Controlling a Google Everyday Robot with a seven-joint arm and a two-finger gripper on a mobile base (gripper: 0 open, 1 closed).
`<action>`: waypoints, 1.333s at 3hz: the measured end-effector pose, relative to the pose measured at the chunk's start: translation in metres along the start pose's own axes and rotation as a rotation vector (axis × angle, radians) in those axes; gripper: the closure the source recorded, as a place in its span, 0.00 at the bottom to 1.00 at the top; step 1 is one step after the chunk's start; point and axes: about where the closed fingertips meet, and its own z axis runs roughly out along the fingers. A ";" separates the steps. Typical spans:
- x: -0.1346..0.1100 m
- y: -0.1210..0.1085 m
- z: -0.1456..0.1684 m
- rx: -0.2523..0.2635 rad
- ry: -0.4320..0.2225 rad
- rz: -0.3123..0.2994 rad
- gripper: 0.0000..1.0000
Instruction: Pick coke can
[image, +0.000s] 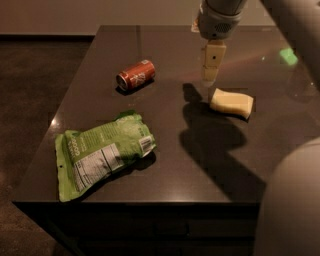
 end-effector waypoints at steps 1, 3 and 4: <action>-0.026 -0.018 0.020 -0.018 -0.015 -0.070 0.00; -0.083 -0.038 0.045 -0.050 -0.045 -0.192 0.00; -0.123 -0.045 0.068 -0.089 -0.059 -0.280 0.00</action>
Offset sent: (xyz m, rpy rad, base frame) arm 0.0438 0.0833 -0.0117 -0.0347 0.0447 0.2021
